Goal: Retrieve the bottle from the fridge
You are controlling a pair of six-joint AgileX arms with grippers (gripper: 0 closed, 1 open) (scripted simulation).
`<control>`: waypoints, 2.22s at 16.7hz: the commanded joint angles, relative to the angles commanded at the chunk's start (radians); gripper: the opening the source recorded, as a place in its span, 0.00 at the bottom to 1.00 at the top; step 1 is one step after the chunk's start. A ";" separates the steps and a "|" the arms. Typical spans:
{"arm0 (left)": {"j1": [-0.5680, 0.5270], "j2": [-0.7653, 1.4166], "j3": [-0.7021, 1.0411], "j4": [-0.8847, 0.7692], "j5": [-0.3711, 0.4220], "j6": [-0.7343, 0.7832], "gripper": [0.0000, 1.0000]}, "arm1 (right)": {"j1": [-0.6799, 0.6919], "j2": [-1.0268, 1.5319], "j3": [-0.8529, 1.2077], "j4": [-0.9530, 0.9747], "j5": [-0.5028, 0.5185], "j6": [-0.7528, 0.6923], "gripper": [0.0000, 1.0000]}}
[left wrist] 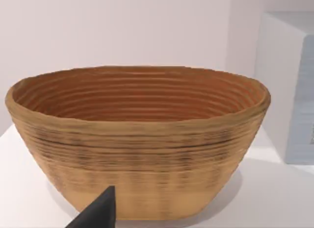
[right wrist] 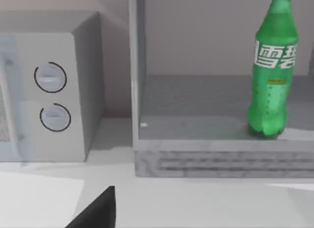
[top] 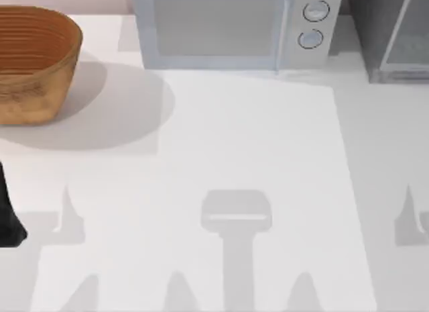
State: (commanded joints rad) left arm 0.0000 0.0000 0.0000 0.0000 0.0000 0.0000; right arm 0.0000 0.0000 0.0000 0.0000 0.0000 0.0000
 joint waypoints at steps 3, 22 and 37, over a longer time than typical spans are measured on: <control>0.000 0.000 0.000 0.000 0.000 0.000 1.00 | -0.004 0.010 0.002 0.010 -0.004 0.000 1.00; 0.000 0.000 0.000 0.000 0.000 0.000 1.00 | -0.441 1.489 0.142 1.321 -0.422 0.016 1.00; 0.000 0.000 0.000 0.000 0.000 0.000 1.00 | -0.515 1.815 0.219 1.595 -0.496 0.015 1.00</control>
State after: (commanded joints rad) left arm 0.0000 0.0000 0.0000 0.0000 0.0000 0.0000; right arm -0.5150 1.8151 0.2185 1.5954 -0.4958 0.0145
